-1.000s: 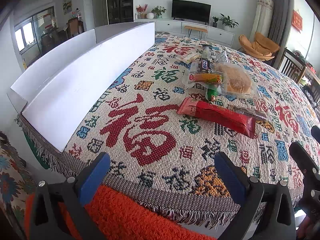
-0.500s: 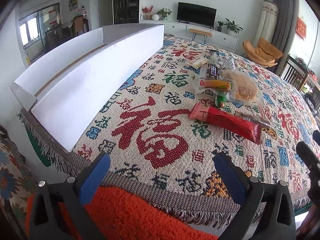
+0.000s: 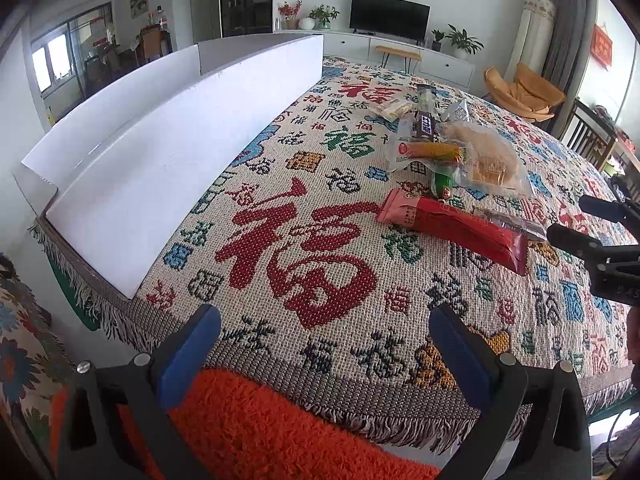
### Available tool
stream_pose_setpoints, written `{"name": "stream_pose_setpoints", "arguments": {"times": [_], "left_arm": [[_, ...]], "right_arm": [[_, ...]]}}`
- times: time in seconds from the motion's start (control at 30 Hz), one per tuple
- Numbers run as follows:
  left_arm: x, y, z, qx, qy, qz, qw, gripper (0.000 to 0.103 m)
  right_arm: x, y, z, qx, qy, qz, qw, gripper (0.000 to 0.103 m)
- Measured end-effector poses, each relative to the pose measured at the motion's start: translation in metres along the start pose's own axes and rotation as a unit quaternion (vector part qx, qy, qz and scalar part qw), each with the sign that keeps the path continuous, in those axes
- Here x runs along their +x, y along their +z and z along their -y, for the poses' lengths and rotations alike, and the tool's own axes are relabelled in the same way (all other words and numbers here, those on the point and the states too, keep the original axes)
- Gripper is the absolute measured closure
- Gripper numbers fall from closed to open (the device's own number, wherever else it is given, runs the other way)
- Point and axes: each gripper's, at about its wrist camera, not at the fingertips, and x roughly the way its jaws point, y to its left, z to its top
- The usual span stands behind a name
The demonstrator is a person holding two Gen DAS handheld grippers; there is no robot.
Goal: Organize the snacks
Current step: 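Move the left tool toward the red tube bag while the right tool approaches the brown bar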
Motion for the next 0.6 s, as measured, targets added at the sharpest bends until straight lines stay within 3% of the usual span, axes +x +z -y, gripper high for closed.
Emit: {"name": "stream_pose_setpoints", "arguments": {"times": [0.2, 0.27, 0.43, 0.6], "left_arm": [[0.002, 0.001, -0.003, -0.009, -0.006, -0.005, 0.9999, 0.000], [0.001, 0.001, -0.003, -0.010, -0.007, -0.004, 0.9999, 0.000], [-0.003, 0.000, -0.007, -0.018, -0.008, 0.002, 0.9998, 0.000], [-0.002, 0.001, -0.007, -0.017, -0.013, -0.003, 0.9998, 0.000]], "right_arm": [[0.032, -0.004, -0.003, 0.013, -0.024, -0.042, 0.999, 0.014], [0.039, -0.005, -0.013, 0.021, 0.000, -0.050, 0.999, 0.014], [0.028, -0.003, -0.060, -0.008, 0.109, -0.027, 0.994, 0.014], [0.012, -0.001, -0.051, -0.018, 0.091, 0.001, 0.996, 0.014]]}}
